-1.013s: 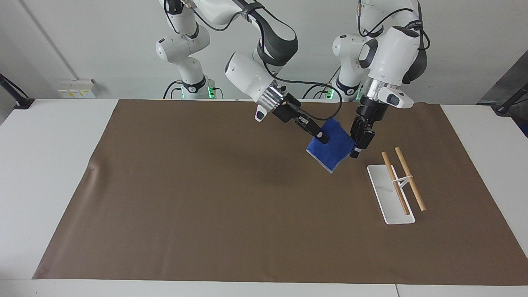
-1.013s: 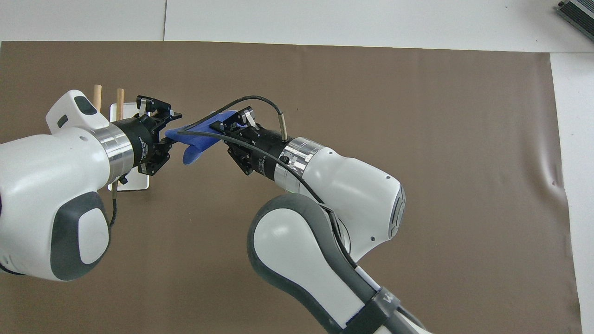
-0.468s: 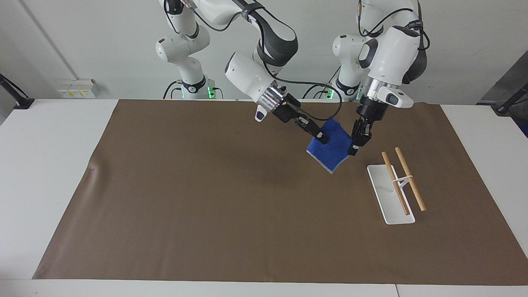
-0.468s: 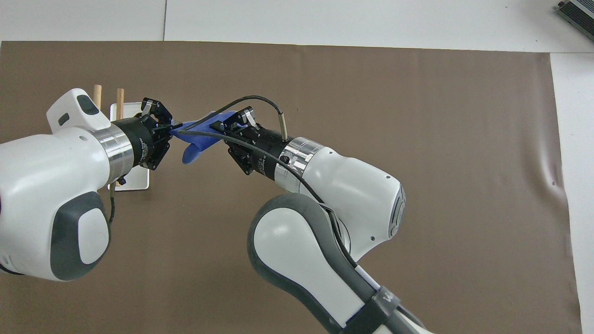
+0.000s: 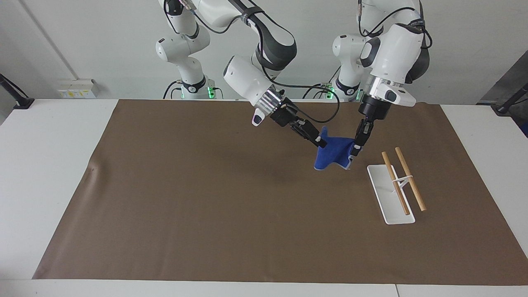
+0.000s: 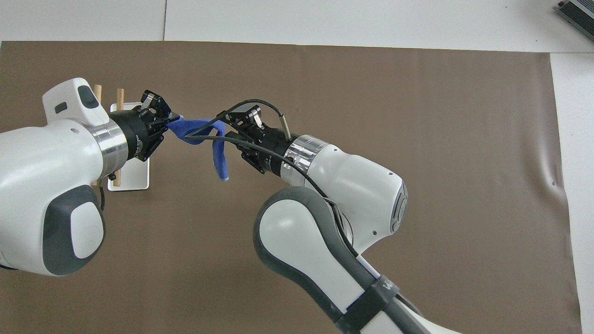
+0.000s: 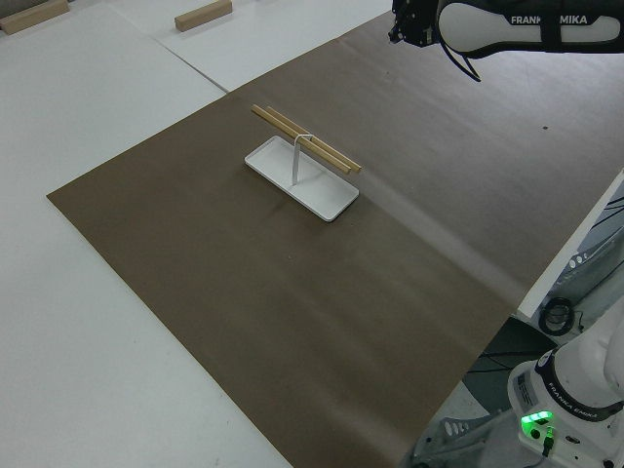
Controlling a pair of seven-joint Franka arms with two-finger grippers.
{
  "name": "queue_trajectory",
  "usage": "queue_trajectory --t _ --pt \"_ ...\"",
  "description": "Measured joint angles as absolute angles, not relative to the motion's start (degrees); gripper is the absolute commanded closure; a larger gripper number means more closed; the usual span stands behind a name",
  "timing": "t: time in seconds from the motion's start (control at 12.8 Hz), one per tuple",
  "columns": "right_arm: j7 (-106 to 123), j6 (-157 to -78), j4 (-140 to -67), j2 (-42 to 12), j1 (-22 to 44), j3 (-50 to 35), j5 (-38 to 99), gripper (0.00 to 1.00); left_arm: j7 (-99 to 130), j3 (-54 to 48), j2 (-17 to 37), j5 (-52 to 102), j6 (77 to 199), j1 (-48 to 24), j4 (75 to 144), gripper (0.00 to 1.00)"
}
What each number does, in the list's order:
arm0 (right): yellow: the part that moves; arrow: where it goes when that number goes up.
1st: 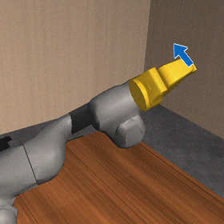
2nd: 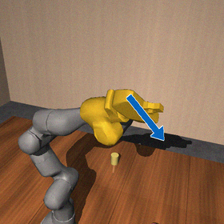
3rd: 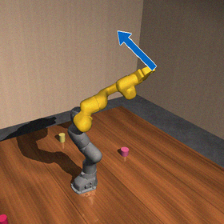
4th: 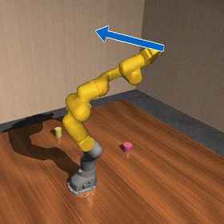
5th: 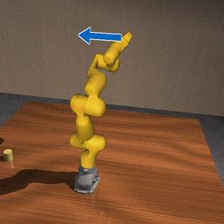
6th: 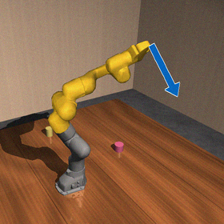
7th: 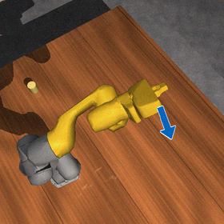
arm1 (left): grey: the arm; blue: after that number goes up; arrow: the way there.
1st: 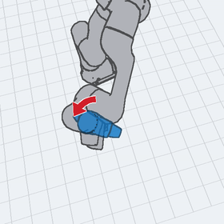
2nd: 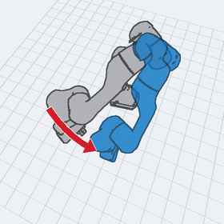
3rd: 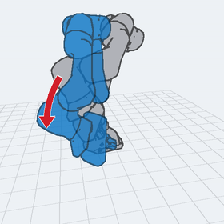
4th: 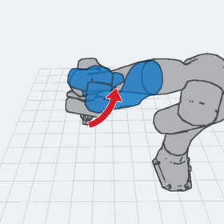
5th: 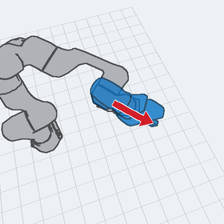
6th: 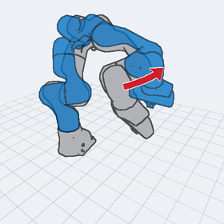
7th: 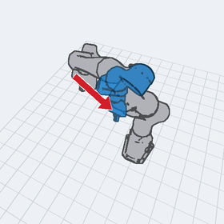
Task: Right arm passes towel to left arm to hang
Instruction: 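Pull the towel with the left gripper while the right gripper withdraws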
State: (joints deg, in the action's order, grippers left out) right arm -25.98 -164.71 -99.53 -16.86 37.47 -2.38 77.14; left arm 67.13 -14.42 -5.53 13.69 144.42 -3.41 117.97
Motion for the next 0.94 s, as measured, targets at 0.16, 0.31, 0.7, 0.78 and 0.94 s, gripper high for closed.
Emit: queue_trajectory --t 0.16,0.31,0.7,0.78,0.94 --pt "-15.5 -165.8 -101.6 -17.0 34.9 -2.3 76.3 0.0 63.5 -13.3 -5.1 13.7 144.4 -3.3 117.6 1.0" --pt "-6.6 -165.8 -104.0 -17.0 30.9 -2.2 72.6 0.0 60.8 -12.1 -4.9 13.7 144.4 -3.2 117.5 1.0" --pt "-1.6 -161.6 -106.6 -17.0 20.9 -2.0 47.4 0.0 56.9 -7.9 -4.5 13.7 144.4 -2.9 117.4 1.0" --pt "-1.5 -159.4 -106.6 -17.0 18.9 -2.0 40.5 0.0 56.5 -6.8 -4.4 13.7 144.4 -2.8 117.4 1.0" --pt "-1.5 -153.9 -106.2 -16.8 15.2 -2.0 29.1 0.0 56.2 -4.3 -4.2 12.3 144.4 -2.6 117.4 1.0"
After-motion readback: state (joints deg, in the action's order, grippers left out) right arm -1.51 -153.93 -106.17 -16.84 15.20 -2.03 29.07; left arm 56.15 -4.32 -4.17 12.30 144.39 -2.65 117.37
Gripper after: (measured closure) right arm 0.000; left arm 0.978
